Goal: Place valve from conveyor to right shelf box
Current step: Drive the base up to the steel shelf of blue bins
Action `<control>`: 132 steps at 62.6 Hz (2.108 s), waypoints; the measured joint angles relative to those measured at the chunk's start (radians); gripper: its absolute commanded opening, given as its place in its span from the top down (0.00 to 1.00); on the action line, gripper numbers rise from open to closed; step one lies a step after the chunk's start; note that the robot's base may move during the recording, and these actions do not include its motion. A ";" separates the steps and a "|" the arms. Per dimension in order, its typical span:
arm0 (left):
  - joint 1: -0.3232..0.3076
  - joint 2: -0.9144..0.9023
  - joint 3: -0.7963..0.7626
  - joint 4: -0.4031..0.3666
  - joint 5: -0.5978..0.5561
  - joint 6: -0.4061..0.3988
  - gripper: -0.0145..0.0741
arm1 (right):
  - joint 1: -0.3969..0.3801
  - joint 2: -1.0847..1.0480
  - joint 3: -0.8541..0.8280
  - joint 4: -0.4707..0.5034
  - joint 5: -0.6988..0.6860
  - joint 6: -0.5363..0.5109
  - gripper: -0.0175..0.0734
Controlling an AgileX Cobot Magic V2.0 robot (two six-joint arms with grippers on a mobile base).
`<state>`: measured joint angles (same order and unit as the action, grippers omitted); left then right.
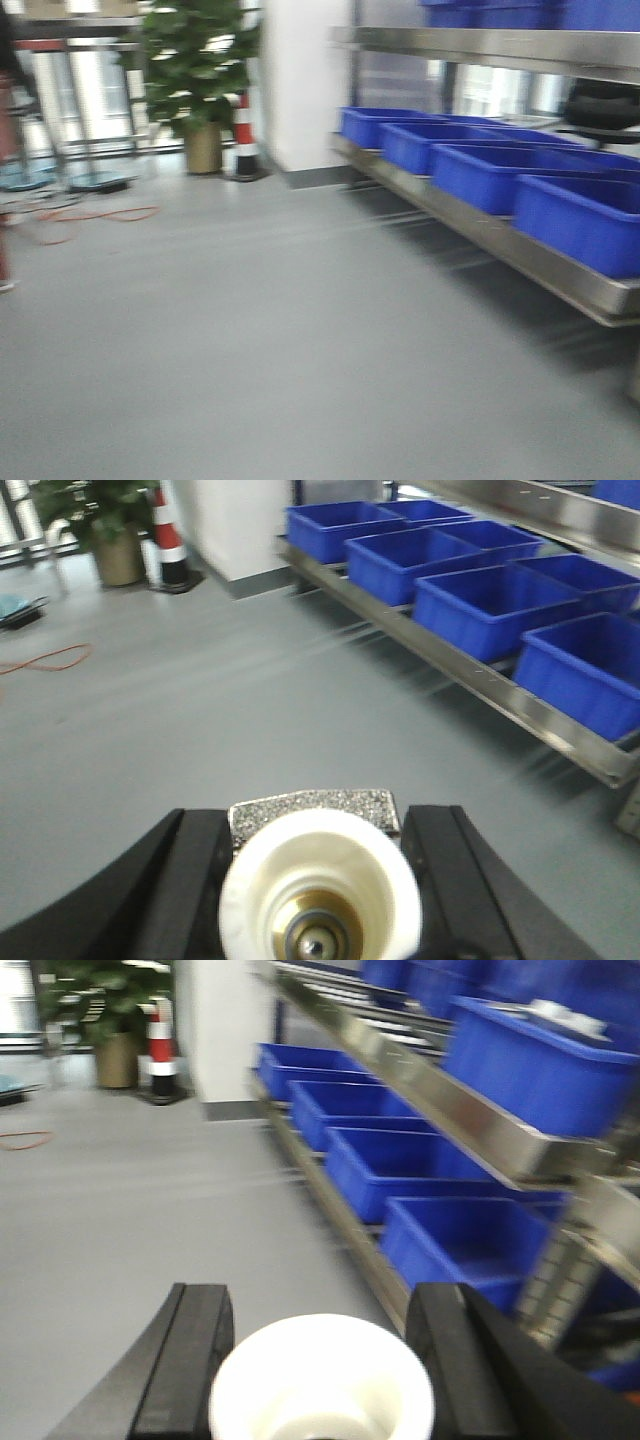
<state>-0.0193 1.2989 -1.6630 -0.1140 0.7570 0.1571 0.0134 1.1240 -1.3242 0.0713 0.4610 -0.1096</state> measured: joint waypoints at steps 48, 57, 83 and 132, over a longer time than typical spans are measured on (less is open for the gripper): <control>0.000 0.000 0.000 0.000 0.000 0.000 0.96 | 0.000 0.000 0.000 0.000 0.000 0.000 0.99; 0.000 0.000 0.000 0.000 0.000 0.000 0.96 | 0.000 0.000 0.000 0.000 0.000 0.000 0.99; 0.000 0.000 0.000 0.000 0.000 0.000 0.96 | 0.000 0.000 0.000 0.000 0.000 0.000 0.99; -0.002 0.000 0.000 -0.006 0.000 0.000 0.96 | 0.000 0.000 0.000 -0.002 0.000 0.000 0.99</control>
<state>-0.0216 1.2989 -1.6630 -0.1198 0.7570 0.1571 0.0134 1.1240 -1.3242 0.0694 0.4610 -0.1096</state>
